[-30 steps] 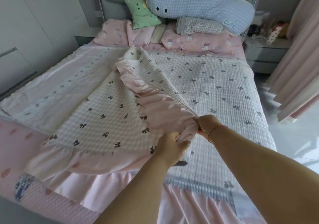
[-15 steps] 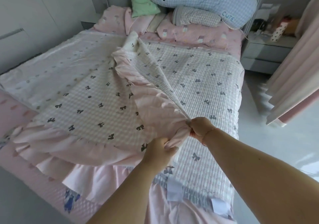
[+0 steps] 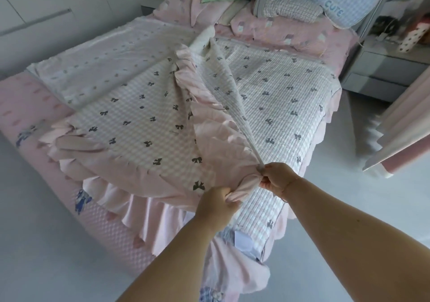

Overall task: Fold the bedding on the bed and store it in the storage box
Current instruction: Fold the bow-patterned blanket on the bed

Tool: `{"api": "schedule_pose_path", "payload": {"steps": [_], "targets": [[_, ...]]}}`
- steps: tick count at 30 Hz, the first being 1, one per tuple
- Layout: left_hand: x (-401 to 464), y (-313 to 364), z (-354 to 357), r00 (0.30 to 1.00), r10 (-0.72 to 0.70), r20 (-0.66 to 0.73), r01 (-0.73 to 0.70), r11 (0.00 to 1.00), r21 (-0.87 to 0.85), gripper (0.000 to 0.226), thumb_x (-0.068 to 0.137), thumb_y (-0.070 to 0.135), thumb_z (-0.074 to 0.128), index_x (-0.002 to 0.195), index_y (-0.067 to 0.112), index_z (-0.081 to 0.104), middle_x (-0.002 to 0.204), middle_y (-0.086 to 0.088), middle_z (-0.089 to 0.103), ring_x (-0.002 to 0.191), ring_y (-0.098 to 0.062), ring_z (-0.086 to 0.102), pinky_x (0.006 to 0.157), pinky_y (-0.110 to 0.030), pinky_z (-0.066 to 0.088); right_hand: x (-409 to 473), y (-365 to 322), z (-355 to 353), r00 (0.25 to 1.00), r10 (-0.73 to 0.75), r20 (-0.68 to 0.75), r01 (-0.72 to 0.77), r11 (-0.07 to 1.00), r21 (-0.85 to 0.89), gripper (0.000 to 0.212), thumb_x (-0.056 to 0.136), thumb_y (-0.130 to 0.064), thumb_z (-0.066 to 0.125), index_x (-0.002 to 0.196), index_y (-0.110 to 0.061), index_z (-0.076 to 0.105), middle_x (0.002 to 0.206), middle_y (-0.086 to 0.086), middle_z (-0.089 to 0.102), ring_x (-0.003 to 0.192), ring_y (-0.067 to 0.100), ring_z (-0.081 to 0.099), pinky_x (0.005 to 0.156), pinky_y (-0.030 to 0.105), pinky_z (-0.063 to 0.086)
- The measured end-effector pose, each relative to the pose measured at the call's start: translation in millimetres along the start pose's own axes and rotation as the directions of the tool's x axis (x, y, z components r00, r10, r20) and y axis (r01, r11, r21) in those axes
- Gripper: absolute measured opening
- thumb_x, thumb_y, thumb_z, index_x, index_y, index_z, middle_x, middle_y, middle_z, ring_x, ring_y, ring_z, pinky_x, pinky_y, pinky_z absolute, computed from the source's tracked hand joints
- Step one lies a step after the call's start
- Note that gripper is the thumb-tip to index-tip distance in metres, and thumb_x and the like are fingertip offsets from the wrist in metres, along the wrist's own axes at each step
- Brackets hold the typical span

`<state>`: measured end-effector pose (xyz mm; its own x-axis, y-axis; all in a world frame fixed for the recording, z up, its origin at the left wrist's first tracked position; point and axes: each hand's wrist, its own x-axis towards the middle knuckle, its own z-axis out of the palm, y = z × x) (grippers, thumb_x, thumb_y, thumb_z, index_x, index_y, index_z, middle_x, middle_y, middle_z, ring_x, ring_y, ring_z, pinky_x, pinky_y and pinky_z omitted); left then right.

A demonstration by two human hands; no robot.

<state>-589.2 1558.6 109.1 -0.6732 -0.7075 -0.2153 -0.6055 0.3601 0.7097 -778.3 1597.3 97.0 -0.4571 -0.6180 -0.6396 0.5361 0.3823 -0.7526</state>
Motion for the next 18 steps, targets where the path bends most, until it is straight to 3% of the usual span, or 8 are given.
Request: {"api": "schedule_pose_path", "payload": {"steps": [7, 10, 15, 17, 18], "targets": [[-38, 36, 63, 0.999, -0.043, -0.034, 0.043, 0.999, 0.003, 0.044, 0.084, 0.021, 0.067, 0.057, 0.018, 0.033, 0.053, 0.006, 0.035, 0.059, -0.019, 0.039, 0.056, -0.028, 0.029, -25, 24, -66, 0.999, -0.021, 0.042, 0.022, 0.999, -0.027, 0.015, 0.093, 0.003, 0.052, 0.079, 0.003, 0.053, 0.078, 0.016, 0.058, 0.070, 0.022, 0.059, 0.055, 0.028, 0.059], [-53, 39, 83, 0.997, -0.066, -0.044, 0.067, 0.997, 0.029, 0.034, 0.083, 0.021, 0.065, 0.060, 0.014, 0.040, 0.054, 0.003, 0.038, 0.062, -0.020, 0.040, 0.057, -0.029, 0.029, -34, 35, -83, 0.999, -0.027, 0.044, 0.030, 0.997, -0.066, 0.014, 0.093, 0.000, 0.054, 0.079, 0.002, 0.055, 0.078, 0.016, 0.060, 0.069, 0.021, 0.060, 0.056, 0.027, 0.059], [-79, 48, 122, 0.980, -0.198, 0.014, 0.196, 0.979, 0.062, 0.028, 0.081, 0.021, 0.060, 0.062, 0.016, 0.041, 0.059, 0.002, 0.044, 0.068, -0.021, 0.045, 0.059, -0.026, 0.027, -43, 67, -117, 0.999, 0.040, 0.025, -0.036, 0.986, -0.164, 0.007, 0.092, 0.000, 0.056, 0.086, 0.004, 0.057, 0.084, 0.018, 0.061, 0.072, 0.024, 0.061, 0.059, 0.029, 0.058], [-82, 48, 133, 0.954, -0.260, 0.151, 0.235, 0.958, 0.165, 0.006, 0.084, 0.021, 0.058, 0.083, 0.016, 0.059, 0.082, -0.001, 0.062, 0.086, -0.024, 0.057, 0.067, -0.022, 0.034, -39, 76, -129, 0.997, 0.073, 0.011, -0.066, 0.944, -0.324, 0.005, 0.091, 0.001, 0.057, 0.085, 0.000, 0.058, 0.081, 0.016, 0.061, 0.068, 0.022, 0.061, 0.058, 0.027, 0.057], [-79, 50, 137, 0.931, -0.302, 0.205, 0.262, 0.944, 0.198, 0.018, 0.084, 0.026, 0.058, 0.099, 0.017, 0.063, 0.098, -0.002, 0.066, 0.098, -0.024, 0.059, 0.074, -0.021, 0.040, -36, 76, -134, 0.997, 0.081, 0.009, -0.068, 0.888, -0.454, 0.009, 0.090, 0.000, 0.056, 0.083, -0.005, 0.058, 0.077, 0.013, 0.061, 0.065, 0.021, 0.060, 0.058, 0.027, 0.055]]}}
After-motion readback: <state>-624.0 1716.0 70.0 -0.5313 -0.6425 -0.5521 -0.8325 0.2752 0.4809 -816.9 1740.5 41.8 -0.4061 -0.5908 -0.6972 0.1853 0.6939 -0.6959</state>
